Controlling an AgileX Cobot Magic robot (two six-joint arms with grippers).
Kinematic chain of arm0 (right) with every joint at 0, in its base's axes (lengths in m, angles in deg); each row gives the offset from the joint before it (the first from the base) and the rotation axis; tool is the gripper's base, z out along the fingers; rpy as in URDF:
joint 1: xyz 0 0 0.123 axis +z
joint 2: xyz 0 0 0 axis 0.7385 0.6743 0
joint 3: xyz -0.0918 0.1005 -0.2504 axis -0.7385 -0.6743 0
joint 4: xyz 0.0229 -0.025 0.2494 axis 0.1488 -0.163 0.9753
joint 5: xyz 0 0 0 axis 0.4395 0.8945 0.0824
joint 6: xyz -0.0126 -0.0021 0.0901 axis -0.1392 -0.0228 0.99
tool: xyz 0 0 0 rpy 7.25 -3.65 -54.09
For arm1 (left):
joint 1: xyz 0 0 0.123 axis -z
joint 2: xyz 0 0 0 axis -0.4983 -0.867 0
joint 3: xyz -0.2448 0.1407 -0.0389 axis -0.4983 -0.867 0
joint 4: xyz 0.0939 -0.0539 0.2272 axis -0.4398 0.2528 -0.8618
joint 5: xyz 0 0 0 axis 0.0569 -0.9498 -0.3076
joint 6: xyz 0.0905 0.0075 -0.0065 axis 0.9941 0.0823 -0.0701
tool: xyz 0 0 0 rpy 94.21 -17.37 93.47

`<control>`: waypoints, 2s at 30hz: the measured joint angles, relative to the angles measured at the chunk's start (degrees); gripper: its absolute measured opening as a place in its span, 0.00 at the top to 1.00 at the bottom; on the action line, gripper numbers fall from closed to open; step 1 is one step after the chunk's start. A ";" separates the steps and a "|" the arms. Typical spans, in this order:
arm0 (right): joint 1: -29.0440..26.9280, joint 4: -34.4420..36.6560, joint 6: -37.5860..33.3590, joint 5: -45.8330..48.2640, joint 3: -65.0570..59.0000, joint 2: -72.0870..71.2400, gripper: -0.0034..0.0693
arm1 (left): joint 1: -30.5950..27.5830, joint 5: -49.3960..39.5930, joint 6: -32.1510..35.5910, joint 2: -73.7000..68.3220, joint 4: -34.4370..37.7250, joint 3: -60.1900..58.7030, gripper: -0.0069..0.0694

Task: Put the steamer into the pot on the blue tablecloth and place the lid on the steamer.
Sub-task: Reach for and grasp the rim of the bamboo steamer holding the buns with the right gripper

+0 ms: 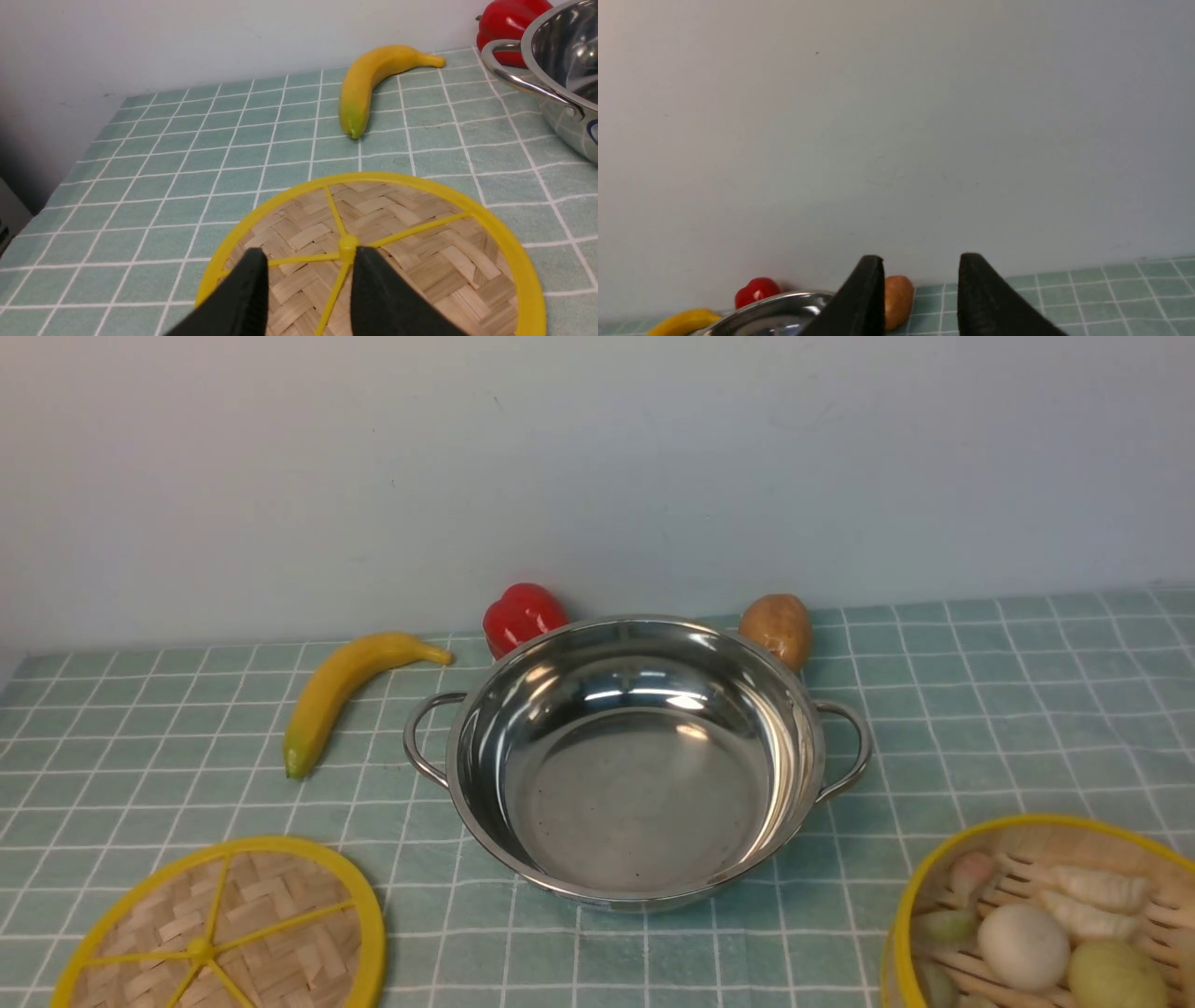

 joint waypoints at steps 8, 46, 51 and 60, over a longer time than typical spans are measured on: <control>0.00 16.67 3.99 3.33 2.00 0.77 0.62 | 0.00 0.00 0.00 0.00 0.00 0.00 0.59; 21.45 -2.65 -32.89 38.42 13.60 46.71 0.41 | 0.00 0.00 0.00 0.00 0.00 0.00 0.59; 29.11 -7.57 -28.93 38.42 13.60 53.08 0.41 | 0.00 0.00 0.00 0.00 0.00 0.00 0.59; 31.52 -9.68 -24.81 36.31 13.60 62.19 0.41 | 0.00 0.00 0.00 0.00 0.00 0.00 0.59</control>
